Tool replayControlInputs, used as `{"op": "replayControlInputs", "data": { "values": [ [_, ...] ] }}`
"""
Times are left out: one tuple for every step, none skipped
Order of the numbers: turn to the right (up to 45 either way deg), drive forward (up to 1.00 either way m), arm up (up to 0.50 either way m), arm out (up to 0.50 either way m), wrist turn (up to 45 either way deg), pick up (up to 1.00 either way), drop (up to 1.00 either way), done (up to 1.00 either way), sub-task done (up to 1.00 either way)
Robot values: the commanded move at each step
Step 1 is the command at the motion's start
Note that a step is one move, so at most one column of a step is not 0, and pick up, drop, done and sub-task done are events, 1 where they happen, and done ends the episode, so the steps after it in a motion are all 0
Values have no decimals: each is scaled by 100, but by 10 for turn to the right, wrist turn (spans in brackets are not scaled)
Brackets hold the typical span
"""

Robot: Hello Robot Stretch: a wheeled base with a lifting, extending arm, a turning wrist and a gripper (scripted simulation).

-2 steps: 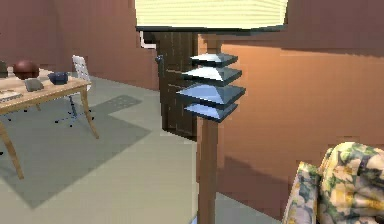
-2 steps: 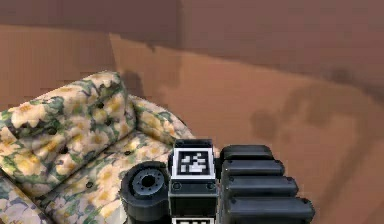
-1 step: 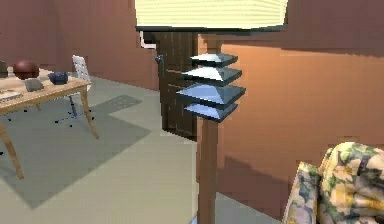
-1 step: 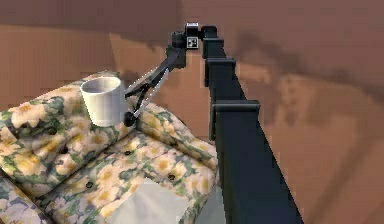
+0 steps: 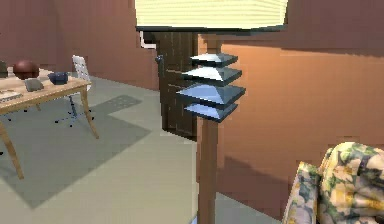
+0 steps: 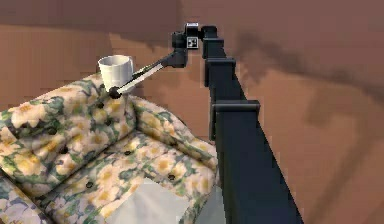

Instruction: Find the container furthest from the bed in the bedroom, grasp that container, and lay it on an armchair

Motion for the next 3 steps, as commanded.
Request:
{"op": "replayControlInputs", "data": {
  "values": [
    [0,0,0,0,90,0,0,0,0],
    [0,0,-38,0,0,0,0,0,0],
    [0,0,-32,0,0,0,0,0,0]
  ]
}}
